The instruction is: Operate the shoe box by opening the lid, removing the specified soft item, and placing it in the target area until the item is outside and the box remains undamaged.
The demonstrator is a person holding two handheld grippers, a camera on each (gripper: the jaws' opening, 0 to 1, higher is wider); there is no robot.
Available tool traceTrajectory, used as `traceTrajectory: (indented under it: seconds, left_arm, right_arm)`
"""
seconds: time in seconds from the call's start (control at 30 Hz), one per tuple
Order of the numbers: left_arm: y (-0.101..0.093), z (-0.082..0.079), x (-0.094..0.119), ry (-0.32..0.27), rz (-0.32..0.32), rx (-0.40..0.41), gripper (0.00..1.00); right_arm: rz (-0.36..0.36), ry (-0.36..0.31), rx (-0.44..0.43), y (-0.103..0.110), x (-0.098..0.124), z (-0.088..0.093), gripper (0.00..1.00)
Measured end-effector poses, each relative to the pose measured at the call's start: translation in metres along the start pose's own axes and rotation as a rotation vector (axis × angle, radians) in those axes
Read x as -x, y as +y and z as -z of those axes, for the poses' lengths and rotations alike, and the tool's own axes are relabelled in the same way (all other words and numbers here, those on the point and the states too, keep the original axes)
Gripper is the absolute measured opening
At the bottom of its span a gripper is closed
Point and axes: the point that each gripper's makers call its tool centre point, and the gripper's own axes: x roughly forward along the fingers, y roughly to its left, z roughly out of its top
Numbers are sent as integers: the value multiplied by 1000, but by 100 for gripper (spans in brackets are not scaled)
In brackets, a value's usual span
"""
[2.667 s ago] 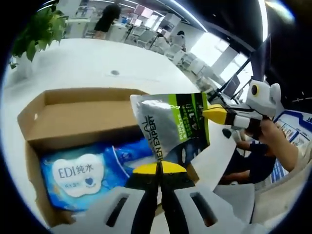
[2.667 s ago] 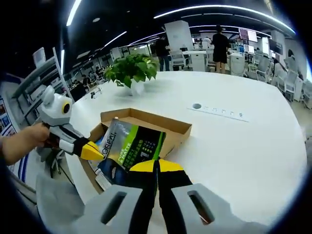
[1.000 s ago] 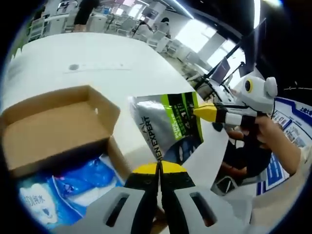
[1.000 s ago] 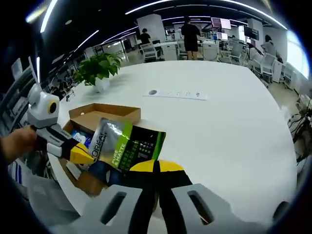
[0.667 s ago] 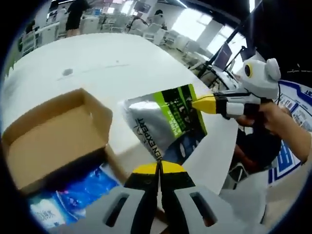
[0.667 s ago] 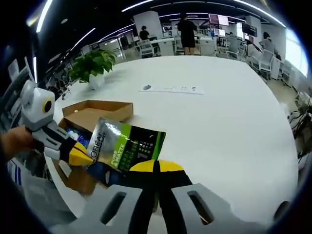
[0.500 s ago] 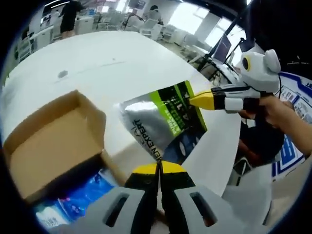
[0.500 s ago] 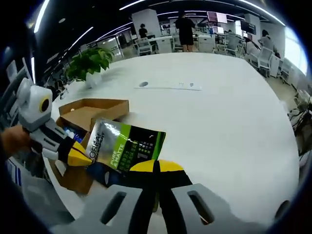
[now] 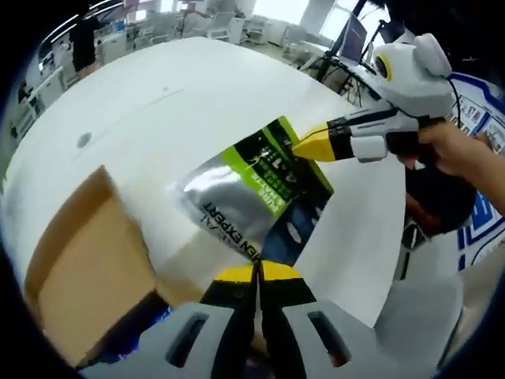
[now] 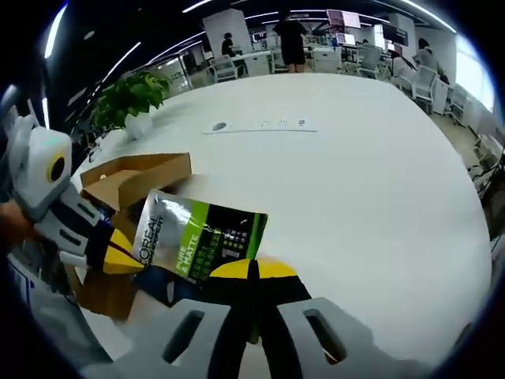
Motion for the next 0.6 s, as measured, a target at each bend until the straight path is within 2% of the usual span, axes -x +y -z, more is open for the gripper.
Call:
traceTrajectory:
  seconds: [0.4, 0.6]
  left_arm:
    - [0, 2, -17, 102, -18, -107, 0]
    - [-1, 3, -23, 133, -31, -165, 0]
  right_arm:
    - [4, 17, -26, -11, -15, 13, 0]
    - [5, 23, -29, -15, -21, 17, 0]
